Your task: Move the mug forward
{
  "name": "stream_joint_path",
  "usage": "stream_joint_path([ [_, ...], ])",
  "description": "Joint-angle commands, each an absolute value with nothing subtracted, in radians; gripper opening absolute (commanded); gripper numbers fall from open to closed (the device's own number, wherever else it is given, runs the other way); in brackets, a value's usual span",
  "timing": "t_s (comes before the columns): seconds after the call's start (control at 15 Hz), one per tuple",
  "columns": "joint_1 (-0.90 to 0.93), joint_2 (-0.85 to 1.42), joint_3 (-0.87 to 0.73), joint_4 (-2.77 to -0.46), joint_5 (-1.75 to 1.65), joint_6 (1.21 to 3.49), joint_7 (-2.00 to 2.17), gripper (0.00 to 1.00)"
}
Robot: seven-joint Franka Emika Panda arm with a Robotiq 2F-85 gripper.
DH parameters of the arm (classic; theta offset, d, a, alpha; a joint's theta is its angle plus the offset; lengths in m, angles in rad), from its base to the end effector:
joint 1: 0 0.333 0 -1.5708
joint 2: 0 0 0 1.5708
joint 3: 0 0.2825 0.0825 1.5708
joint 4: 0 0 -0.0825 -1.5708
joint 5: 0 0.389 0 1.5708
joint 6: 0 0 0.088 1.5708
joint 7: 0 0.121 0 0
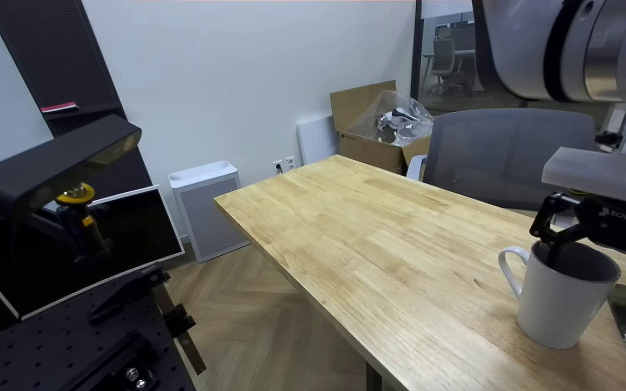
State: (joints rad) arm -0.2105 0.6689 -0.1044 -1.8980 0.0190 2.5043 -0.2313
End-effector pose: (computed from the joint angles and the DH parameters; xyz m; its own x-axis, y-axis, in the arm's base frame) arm 0.5716 -0.1880 0.0976 0.9944 -0.0799 -0.0697 -0.0773 -0.9962 0.0393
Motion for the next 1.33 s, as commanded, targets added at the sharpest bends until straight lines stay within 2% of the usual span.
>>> stream_joint_path([
  [0.0, -0.219, 0.688, -0.097, -1.869, 0.017, 2.507, -0.2, 1.0],
  [0.2, -0.219, 0.696, -0.098, -1.861, 0.016, 2.509, -0.199, 0.97],
  [0.27, -0.22, 0.697, -0.097, -1.86, 0.016, 2.509, -0.2, 0.75],
  [0.4, -0.22, 0.7, -0.098, -1.856, 0.015, 2.508, -0.199, 0.71],
  [1.07, -0.241, 0.709, -0.11, -1.801, 0.032, 2.469, -0.163, 0.02],
  [1.27, -0.252, 0.722, -0.124, -1.767, 0.038, 2.453, -0.138, 0.0],
])
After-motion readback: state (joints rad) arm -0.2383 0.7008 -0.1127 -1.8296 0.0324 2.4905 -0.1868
